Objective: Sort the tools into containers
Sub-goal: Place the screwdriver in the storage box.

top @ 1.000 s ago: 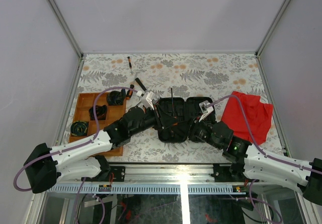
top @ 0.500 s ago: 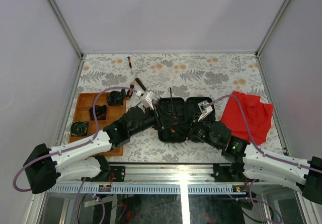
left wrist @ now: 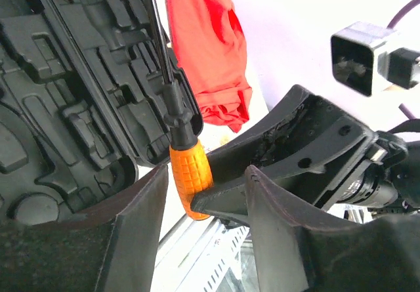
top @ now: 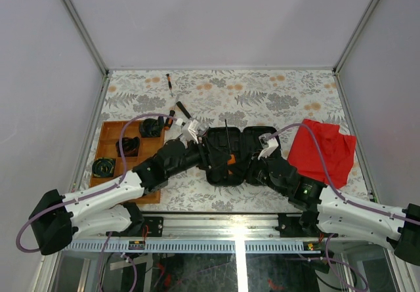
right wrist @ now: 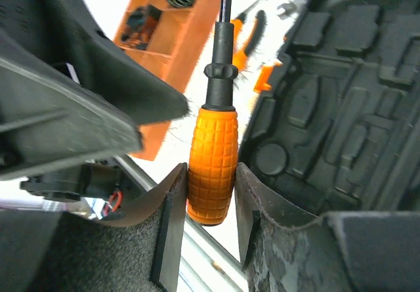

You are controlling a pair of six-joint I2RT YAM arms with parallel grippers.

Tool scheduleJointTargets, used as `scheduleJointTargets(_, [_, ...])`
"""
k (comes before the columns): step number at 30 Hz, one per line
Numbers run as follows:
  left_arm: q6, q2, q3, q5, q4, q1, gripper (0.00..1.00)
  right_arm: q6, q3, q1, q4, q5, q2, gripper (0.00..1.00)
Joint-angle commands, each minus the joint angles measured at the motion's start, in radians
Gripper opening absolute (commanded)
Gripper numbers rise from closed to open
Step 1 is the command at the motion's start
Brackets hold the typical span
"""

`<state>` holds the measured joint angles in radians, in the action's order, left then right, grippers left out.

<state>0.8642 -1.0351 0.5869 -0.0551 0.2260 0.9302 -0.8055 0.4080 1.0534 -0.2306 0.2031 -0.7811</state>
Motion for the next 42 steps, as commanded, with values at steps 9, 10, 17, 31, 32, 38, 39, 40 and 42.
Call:
scheduleJointTargets(9, [-0.044,0.01,-0.033,-0.081,-0.06,-0.151,0.54,0.023,0.169,-0.002,0.377,0.204,-0.037,0.0])
scheduleJointTargets(10, [-0.047,0.014,-0.034,-0.08,-0.077,-0.161,0.54,0.038,0.192,-0.003,0.407,0.21,-0.057,0.0])
scheduleJointTargets(17, [-0.058,0.038,-0.059,-0.069,-0.151,-0.208,0.53,0.093,0.3,-0.066,0.501,0.122,-0.192,0.0])
scheduleJointTargets(31, [-0.049,0.071,-0.101,-0.077,-0.272,-0.367,0.52,0.091,0.241,-0.36,0.616,-0.04,-0.127,0.0])
scheduleJointTargets(32, [-0.051,0.065,-0.104,-0.084,-0.271,-0.372,0.52,0.094,0.243,-0.361,0.63,-0.032,-0.132,0.0])
scheduleJointTargets(38, [-0.046,0.053,-0.135,-0.124,-0.23,-0.387,0.52,0.089,0.233,-0.362,0.64,0.014,-0.085,0.0])
scheduleJointTargets(39, [-0.048,0.053,-0.138,-0.124,-0.229,-0.39,0.52,0.086,0.218,-0.362,0.626,0.023,-0.067,0.0])
scheduleJointTargets(40, [-0.052,0.054,-0.139,-0.122,-0.23,-0.392,0.52,0.09,0.197,-0.362,0.602,0.021,-0.043,0.0])
scheduleJointTargets(42, [-0.063,0.055,-0.136,-0.115,-0.238,-0.394,0.52,0.095,0.148,-0.362,0.565,0.044,0.005,0.0])
